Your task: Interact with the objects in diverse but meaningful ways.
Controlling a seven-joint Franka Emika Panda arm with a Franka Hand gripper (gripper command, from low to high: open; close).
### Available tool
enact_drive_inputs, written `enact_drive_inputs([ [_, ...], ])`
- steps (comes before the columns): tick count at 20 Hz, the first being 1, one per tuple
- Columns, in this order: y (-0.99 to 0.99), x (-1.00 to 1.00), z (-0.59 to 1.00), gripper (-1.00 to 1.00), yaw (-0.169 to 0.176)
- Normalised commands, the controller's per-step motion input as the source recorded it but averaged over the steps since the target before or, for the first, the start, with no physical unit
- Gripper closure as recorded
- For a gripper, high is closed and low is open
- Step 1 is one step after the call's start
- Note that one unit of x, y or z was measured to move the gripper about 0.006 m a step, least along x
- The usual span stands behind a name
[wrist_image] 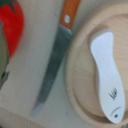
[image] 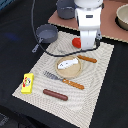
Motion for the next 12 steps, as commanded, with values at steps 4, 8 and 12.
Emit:
enact_drive_inputs([
  [4,-0.61,0.0,-0.03,-1.0,0.088],
  [8,-0.38,-0.03,-0.17,-1.0,0.078],
  [12,-0.23,-0.07,-0.23,-1.0,0.069],
])
